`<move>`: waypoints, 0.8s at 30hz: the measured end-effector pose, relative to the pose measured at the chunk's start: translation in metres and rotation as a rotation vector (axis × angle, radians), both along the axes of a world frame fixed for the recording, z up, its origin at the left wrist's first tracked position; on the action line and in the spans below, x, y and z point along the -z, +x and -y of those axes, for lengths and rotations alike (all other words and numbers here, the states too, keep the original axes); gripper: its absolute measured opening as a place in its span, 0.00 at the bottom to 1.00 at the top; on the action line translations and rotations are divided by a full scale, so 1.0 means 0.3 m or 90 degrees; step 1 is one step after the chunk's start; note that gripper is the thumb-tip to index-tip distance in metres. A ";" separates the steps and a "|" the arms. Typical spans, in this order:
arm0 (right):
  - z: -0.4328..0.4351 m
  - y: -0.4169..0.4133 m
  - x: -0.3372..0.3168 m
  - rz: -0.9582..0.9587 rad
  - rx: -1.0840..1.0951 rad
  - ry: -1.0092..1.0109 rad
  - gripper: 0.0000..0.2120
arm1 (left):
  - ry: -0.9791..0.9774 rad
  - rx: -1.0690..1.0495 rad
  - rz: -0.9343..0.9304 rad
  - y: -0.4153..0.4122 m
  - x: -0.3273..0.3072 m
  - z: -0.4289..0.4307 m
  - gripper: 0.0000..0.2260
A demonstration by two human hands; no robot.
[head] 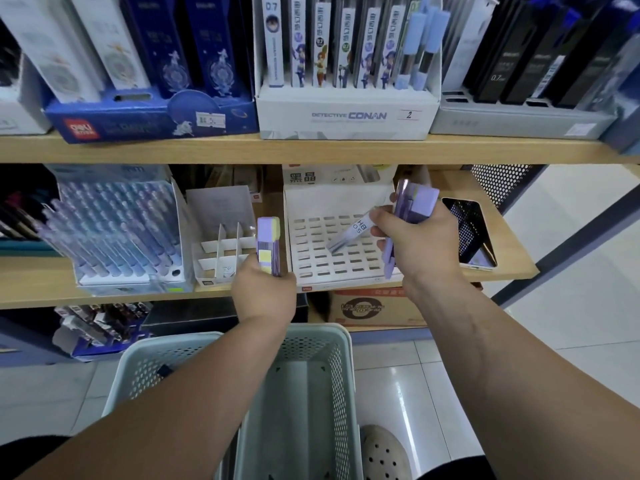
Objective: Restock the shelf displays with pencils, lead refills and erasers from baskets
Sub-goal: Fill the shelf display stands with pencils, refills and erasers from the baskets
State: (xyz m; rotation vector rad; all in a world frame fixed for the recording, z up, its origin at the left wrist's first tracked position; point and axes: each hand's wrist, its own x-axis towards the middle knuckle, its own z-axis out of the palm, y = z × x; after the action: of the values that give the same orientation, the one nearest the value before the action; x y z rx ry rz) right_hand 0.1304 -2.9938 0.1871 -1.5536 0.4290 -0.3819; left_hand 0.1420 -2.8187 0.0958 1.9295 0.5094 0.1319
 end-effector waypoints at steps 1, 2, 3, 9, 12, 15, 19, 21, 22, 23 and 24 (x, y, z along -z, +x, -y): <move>-0.009 0.000 -0.007 0.017 -0.010 -0.015 0.10 | -0.038 0.003 -0.012 -0.018 0.000 -0.008 0.09; -0.017 0.003 -0.012 0.031 -0.020 -0.033 0.11 | -0.072 0.008 -0.023 -0.037 -0.001 -0.017 0.09; -0.027 0.007 -0.013 0.038 -0.029 -0.051 0.11 | -0.099 0.015 -0.031 -0.055 0.001 -0.028 0.10; -0.097 0.042 0.029 0.028 -0.097 -0.170 0.09 | -0.166 0.043 -0.084 -0.141 0.004 -0.118 0.12; -0.127 0.052 0.042 0.026 -0.106 -0.239 0.09 | -0.197 0.069 -0.103 -0.155 -0.002 -0.149 0.12; -0.152 0.062 0.049 0.023 -0.124 -0.281 0.10 | -0.224 0.080 -0.090 -0.145 0.000 -0.166 0.09; -0.170 0.068 0.055 0.024 -0.129 -0.322 0.09 | -0.246 0.084 -0.058 -0.123 -0.009 -0.156 0.11; -0.171 0.071 0.049 0.032 -0.131 -0.343 0.10 | -0.263 0.080 -0.057 -0.113 -0.021 -0.147 0.12; -0.170 0.072 0.045 0.037 -0.133 -0.355 0.11 | -0.271 0.082 -0.059 -0.108 -0.026 -0.143 0.12; -0.170 0.073 0.041 0.042 -0.134 -0.369 0.11 | -0.273 0.087 -0.062 -0.103 -0.027 -0.140 0.12; -0.169 0.074 0.039 0.046 -0.135 -0.381 0.11 | -0.271 0.091 -0.066 -0.098 -0.028 -0.138 0.12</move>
State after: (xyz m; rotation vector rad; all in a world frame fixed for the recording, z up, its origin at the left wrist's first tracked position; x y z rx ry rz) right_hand 0.1525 -2.9430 0.1755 -2.1362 0.0868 -0.4209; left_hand 0.1127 -2.7772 0.1042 1.5530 0.4265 -0.1593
